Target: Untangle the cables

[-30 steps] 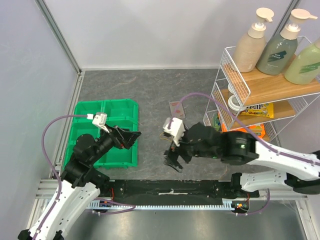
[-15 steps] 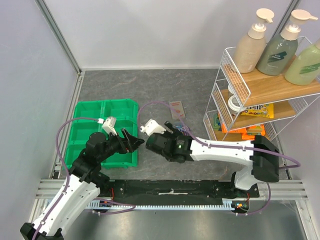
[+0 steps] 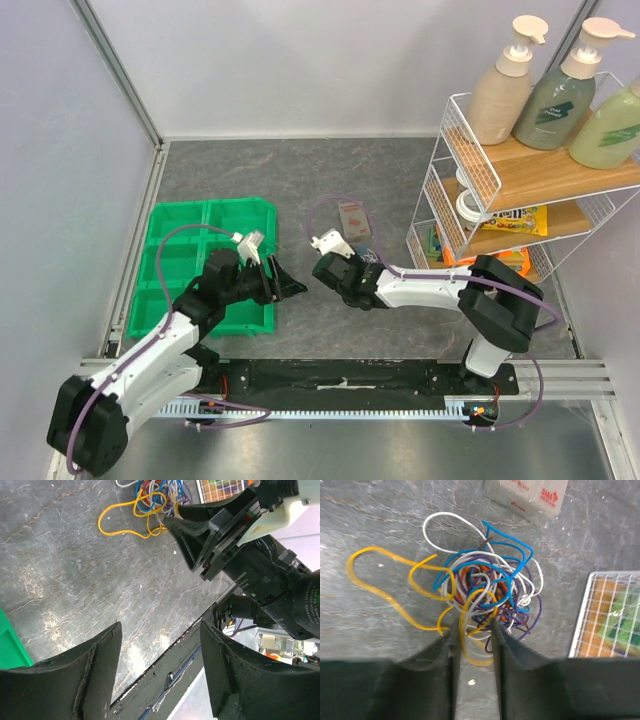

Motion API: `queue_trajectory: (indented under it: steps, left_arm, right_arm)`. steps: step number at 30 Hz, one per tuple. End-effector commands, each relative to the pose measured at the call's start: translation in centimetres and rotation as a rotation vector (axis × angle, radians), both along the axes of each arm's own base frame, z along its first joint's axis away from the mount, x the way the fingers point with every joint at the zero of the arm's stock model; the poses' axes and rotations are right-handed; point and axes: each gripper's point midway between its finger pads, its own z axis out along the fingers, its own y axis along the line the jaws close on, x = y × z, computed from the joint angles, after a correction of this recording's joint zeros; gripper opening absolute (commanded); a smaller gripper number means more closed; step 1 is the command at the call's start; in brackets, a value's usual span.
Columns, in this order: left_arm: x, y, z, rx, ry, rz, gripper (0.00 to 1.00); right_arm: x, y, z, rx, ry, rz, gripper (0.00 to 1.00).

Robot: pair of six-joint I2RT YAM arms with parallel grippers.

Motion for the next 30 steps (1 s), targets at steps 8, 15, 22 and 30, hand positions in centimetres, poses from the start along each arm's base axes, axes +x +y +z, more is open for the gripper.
queue_trajectory:
  steps: [8, 15, 22, 30]
  left_arm:
    - [1.7, -4.3, 1.2, -0.056, -0.069, -0.112, 0.68]
    - [1.7, -7.0, -1.0, 0.006, -0.051, -0.189, 0.75]
    - [0.4, -8.9, -0.8, -0.001, -0.088, -0.257, 0.61]
    - [-1.3, -9.5, 0.4, -0.036, -0.115, -0.332, 0.03]
  right_arm:
    - [-1.7, 1.3, 4.7, 0.237, -0.106, 0.048, 0.00]
    - [-4.9, 2.2, 10.0, 0.417, -0.105, 0.096, 0.00]
    - [-6.0, 2.3, 12.6, 0.551, -0.076, 0.100, 0.00]
    - [-6.1, 2.2, 12.7, 0.530, -0.065, 0.088, 0.05]
